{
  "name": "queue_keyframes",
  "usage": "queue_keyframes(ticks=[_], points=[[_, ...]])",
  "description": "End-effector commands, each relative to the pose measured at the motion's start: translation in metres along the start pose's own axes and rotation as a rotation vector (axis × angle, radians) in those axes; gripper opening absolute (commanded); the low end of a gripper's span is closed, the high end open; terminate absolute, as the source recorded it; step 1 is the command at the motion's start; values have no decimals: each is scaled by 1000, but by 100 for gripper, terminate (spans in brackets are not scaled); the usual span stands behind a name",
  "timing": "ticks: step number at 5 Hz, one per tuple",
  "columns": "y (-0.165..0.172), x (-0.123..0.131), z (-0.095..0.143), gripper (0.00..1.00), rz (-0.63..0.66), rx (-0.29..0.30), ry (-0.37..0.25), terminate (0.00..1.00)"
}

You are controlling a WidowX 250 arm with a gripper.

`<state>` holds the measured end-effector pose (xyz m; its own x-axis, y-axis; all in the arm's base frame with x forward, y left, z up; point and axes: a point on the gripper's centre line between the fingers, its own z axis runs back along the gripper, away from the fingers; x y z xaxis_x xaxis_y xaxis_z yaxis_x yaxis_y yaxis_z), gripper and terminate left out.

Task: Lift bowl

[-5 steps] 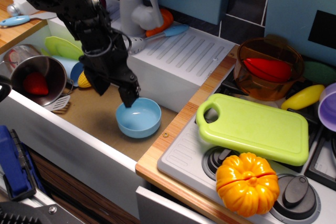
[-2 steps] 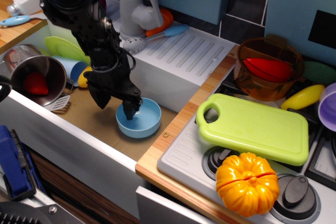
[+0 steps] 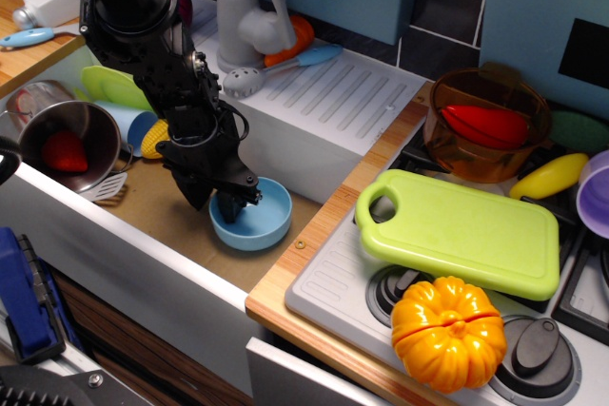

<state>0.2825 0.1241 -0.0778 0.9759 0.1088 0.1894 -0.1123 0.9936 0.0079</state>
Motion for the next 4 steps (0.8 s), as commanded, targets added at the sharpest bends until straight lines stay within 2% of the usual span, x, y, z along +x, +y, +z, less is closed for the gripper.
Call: queue_keyframes(ticks=[1,2,3,4], points=[[-2,11,13,0,-6,21,-33,0],[-3,16,35,0,-2,15,-51,0],[-6,23,66,0,-53,32,-98,0],[-11,34,92,0,-38,7,-115,0]])
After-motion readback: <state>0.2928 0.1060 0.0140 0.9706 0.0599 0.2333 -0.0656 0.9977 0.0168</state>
